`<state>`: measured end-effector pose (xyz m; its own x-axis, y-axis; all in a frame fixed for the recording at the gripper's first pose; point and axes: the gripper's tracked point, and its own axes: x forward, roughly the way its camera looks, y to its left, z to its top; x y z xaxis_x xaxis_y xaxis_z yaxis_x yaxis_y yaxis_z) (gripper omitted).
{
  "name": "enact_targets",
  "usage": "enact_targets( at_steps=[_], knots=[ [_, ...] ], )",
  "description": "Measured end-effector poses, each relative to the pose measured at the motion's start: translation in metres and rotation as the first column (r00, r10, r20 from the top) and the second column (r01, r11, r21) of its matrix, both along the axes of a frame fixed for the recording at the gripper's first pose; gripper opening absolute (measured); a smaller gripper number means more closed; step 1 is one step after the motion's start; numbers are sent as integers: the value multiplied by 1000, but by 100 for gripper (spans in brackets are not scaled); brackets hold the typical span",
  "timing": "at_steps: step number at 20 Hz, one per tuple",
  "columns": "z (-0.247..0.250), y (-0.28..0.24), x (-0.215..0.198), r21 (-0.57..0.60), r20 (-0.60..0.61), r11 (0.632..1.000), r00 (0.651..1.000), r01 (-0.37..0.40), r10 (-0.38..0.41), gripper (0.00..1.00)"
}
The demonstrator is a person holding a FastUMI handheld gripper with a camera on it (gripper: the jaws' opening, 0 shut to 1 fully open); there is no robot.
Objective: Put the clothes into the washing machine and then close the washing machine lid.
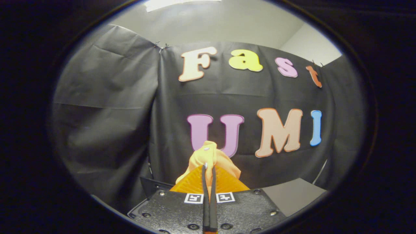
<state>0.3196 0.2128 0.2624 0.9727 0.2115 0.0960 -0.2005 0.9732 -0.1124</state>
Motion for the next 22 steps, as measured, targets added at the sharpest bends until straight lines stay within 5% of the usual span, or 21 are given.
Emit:
enact_targets(
  at_steps=[5, 11, 22],
  knots=[
    [-2, 78, -6, 53, 82, 994, 992, -99, 94, 0],
    [-52, 133, -1, 58, 102, 990, 987, -130, 124, 0],
    [-220, 176, 19, -13, -125, 983, 975, -184, 181, 0]
  ],
)
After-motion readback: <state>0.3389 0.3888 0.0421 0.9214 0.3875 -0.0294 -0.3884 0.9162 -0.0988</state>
